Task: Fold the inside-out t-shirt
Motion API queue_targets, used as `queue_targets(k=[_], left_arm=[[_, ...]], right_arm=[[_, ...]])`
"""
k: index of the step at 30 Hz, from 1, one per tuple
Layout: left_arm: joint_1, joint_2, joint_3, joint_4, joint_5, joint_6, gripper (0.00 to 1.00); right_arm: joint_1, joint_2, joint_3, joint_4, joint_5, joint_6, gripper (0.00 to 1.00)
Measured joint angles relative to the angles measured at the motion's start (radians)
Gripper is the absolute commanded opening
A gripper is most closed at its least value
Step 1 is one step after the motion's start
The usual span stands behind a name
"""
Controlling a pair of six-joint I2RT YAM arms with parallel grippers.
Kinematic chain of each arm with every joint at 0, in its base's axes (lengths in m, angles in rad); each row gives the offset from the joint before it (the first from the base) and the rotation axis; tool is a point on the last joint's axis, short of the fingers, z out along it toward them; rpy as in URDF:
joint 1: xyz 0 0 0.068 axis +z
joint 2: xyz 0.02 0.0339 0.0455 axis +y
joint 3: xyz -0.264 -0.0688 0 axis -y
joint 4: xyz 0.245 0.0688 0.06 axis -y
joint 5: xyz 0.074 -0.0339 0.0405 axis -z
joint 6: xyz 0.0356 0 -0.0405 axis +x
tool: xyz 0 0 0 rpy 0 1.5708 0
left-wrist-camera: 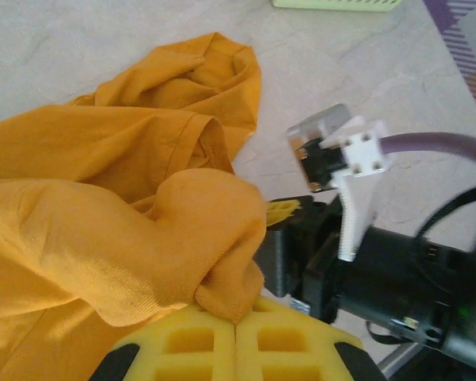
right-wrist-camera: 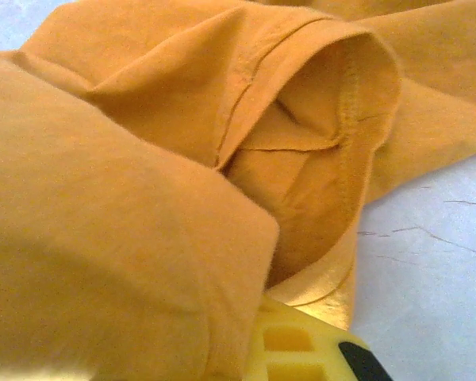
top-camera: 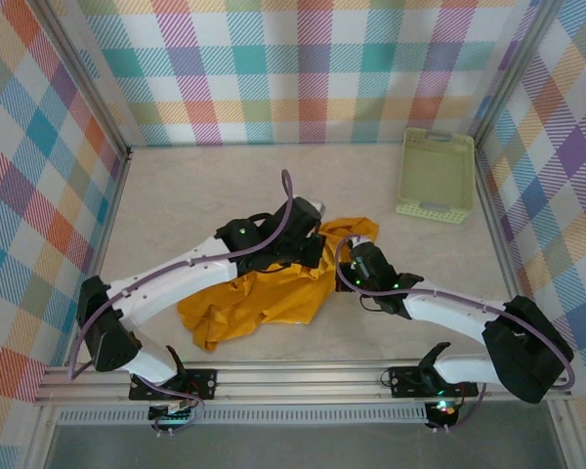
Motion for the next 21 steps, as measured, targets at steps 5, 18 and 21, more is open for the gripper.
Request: queue_targets(k=[5,18,21], left_arm=[[0.021,0.119,0.087,-0.008,0.009,-0.011,0.01],[0.053,0.465,0.342,-0.028,0.098,-0.018,0.47],[0.053,0.446,0.327,-0.018,0.089,-0.015,0.58]], right_arm=[[-0.055,-0.037,-0.003,-0.048,-0.002,-0.001,0.50],[-0.026,-0.395,-0.138,-0.011,-0.087,0.055,0.53],[-0.013,-0.385,-0.147,0.016,-0.127,0.049,0.49]])
